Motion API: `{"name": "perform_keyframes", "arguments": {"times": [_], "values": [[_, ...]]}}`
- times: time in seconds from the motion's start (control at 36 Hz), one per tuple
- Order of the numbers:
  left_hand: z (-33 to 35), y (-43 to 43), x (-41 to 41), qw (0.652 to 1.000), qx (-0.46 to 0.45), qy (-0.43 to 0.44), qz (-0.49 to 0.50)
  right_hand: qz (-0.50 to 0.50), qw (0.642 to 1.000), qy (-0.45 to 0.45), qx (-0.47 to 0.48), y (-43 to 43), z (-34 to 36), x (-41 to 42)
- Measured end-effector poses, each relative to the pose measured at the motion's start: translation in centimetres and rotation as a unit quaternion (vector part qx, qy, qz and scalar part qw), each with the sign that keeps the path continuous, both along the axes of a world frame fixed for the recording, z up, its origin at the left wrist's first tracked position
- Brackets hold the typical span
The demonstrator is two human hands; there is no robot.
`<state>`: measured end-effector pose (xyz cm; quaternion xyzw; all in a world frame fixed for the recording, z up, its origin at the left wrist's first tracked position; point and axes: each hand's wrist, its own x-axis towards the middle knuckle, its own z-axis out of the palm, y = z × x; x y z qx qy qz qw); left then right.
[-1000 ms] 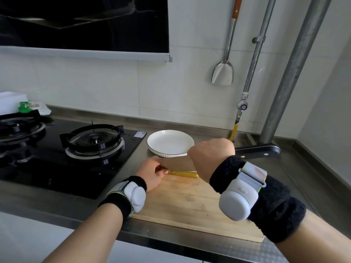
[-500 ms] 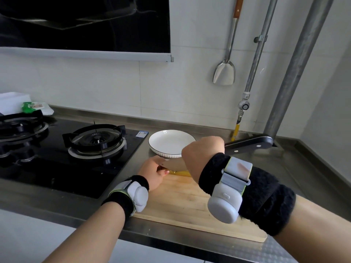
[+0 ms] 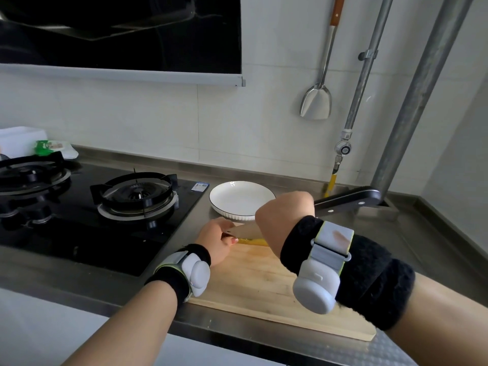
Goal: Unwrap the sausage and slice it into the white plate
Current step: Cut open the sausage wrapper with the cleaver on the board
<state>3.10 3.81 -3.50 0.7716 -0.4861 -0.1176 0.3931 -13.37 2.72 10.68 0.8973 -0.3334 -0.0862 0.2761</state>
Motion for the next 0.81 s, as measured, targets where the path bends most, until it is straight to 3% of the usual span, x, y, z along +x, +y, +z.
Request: {"name": "perform_keyframes", "arguments": {"times": [0.39,0.81], "values": [[0.0,-0.1,0.3,0.998,0.000,-0.049,-0.028,0.004,1.000,-0.015,-0.005,-0.6,-0.1,-1.3],[-0.1,-0.1,0.2,0.999,-0.002,-0.037,-0.035,-0.020,1.000,-0.009,-0.004,-1.0,0.0,-1.9]]}}
